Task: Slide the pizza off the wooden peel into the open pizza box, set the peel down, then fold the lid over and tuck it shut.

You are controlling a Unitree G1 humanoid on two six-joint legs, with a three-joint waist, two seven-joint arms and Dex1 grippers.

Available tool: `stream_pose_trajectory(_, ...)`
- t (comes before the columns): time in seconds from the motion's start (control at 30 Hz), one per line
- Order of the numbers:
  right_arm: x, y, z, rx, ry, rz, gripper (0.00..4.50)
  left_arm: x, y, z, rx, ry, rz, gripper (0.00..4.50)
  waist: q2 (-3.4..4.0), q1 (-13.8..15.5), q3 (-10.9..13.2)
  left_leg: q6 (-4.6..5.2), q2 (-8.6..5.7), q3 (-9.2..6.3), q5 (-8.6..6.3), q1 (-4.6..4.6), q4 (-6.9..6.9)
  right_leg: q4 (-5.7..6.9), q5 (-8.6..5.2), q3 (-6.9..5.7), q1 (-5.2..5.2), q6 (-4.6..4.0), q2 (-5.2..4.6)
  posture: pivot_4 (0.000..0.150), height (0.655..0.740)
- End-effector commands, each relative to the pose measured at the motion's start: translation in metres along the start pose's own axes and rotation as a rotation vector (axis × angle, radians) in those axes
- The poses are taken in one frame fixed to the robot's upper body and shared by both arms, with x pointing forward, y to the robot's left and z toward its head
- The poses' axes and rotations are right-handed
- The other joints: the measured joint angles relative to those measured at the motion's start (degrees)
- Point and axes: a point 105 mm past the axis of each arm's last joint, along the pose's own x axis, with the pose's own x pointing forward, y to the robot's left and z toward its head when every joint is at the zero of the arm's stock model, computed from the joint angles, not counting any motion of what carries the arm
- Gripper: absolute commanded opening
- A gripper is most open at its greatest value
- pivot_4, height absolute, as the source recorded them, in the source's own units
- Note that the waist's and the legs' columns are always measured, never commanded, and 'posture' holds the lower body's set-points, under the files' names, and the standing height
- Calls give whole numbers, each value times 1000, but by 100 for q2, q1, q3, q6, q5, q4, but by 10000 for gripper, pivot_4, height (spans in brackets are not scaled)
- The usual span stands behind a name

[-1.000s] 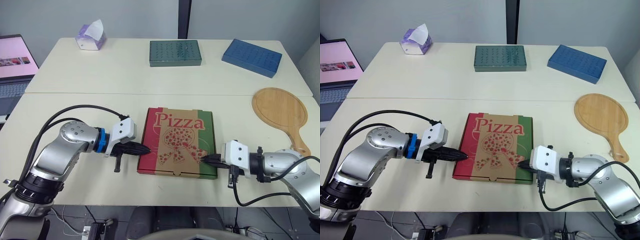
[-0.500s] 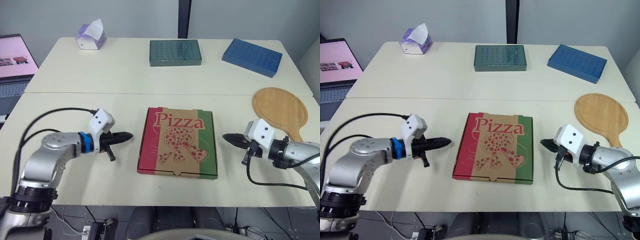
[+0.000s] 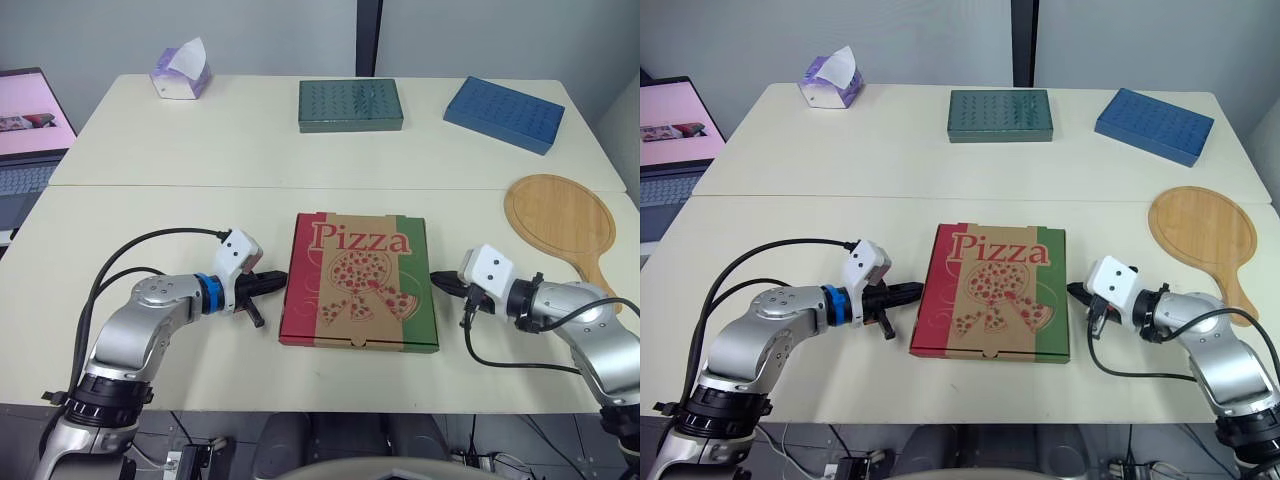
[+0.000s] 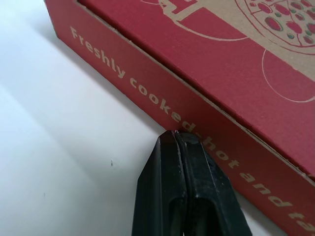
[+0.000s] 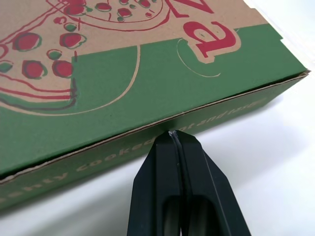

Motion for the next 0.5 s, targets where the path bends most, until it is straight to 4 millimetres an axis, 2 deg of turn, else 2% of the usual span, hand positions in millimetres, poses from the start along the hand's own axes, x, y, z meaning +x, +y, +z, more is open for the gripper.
stream_pose_trajectory(0.03, 0, 2, 14, -42, -46, 29, 445, 1, -6, 11, 38, -30, -31, 0, 0, -5, 0, 0, 0, 0, 0, 0, 0, 0, 0, 0, -1, 0, 0, 1500, 7400)
stream_pose_trajectory(0.17, -9, -5, 8, -46, -10, 3, 445, -13, 2, 7, 41, -10, 7, 0, 0, -7, 0, 0, 0, 1, 0, 0, -1, 0, 0, 1, -3, 0, 0, 1500, 7400)
stream_pose_trajectory(0.3, -29, -16, -2, -21, 34, -34, 445, -41, 17, 1, 36, 35, 80, 0, 0, -5, 0, 0, 1, 1, 0, 0, -3, -1, 0, 0, -4, 0, 0, 1500, 7400)
stream_pose_trajectory(0.5, -82, -56, -27, -10, 138, -179, 445, -103, 42, -13, -4, 67, 268, 0, 1, 0, 1, 1, 1, 10, -1, 2, -6, -3, 0, 6, -3, 0, -3, 1500, 7400)
